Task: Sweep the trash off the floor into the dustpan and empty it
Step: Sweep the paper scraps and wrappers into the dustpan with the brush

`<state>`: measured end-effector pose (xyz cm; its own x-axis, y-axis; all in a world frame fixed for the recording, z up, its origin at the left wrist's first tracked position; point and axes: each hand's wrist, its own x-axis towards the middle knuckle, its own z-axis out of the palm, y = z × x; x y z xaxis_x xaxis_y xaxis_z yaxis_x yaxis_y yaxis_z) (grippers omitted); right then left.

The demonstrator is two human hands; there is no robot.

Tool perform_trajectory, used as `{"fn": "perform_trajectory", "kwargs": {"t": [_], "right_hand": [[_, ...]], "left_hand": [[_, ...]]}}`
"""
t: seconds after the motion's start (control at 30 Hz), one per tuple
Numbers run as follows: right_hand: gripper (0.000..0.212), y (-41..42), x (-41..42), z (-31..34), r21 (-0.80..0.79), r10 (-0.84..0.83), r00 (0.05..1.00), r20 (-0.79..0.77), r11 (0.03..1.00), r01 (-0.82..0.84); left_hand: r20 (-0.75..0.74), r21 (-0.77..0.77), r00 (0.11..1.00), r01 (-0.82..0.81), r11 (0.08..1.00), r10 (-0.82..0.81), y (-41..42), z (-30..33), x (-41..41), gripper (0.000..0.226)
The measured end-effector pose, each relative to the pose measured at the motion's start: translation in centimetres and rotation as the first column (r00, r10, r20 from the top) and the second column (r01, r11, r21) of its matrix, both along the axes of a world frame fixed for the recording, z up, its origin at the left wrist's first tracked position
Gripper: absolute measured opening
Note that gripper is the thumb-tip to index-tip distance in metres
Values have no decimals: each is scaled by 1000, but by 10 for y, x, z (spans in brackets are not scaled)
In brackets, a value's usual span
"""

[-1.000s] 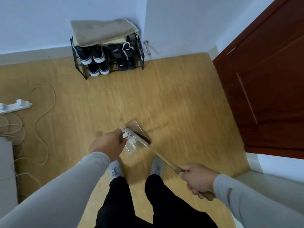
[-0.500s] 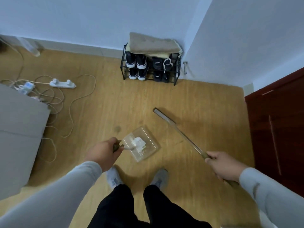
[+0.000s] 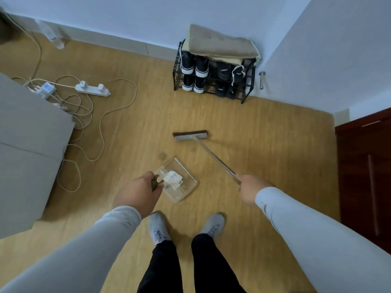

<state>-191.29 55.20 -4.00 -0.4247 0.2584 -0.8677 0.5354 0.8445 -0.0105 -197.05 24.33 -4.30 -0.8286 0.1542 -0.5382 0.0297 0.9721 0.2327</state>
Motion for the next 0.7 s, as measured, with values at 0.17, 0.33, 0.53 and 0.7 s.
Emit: {"fn": "perform_trajectory", "kwargs": {"t": [0.17,0.33,0.53,0.7], "right_hand": [[75,4,34,16,99,162,983,85,980,-170],[74,17,50,45,155,236,959,160,953,-260],[59,30,52,84,127,115,984,133,983,-132],[49,33,57,103,61,-107,994,2,992,107]], "left_hand": [[18,3,1000,6,1000,-6,-17,-2,-4,26],[15,36,1000,9,999,-9,-17,-4,-1,25],[24,46,1000,11,999,-13,-23,1,-2,26],[8,61,999,39,997,-40,-23,3,-5,26]]}}
